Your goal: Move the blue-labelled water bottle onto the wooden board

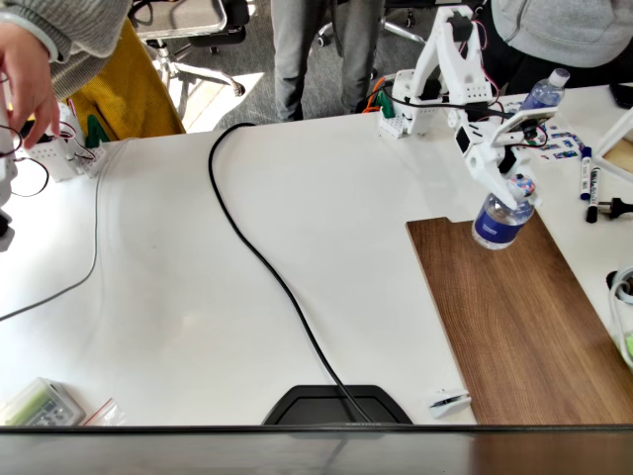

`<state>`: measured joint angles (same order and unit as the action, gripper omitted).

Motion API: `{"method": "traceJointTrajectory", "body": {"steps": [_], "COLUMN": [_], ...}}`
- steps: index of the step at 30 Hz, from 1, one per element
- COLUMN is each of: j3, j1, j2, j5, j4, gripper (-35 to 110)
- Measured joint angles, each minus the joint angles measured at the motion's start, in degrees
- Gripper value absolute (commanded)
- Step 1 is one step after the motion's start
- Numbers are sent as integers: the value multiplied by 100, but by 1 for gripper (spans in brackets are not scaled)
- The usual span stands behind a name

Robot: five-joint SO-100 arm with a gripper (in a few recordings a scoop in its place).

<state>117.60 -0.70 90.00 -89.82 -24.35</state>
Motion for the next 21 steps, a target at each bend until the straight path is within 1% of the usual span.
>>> {"method": "traceJointTrajectory", "body": {"steps": [11, 21], "j3": [-35, -246], "j1": [-220, -290], "j2": [-580, -1178], "j5": [-9, -378], "j4": [-202, -413], "gripper": [0, 0]}}
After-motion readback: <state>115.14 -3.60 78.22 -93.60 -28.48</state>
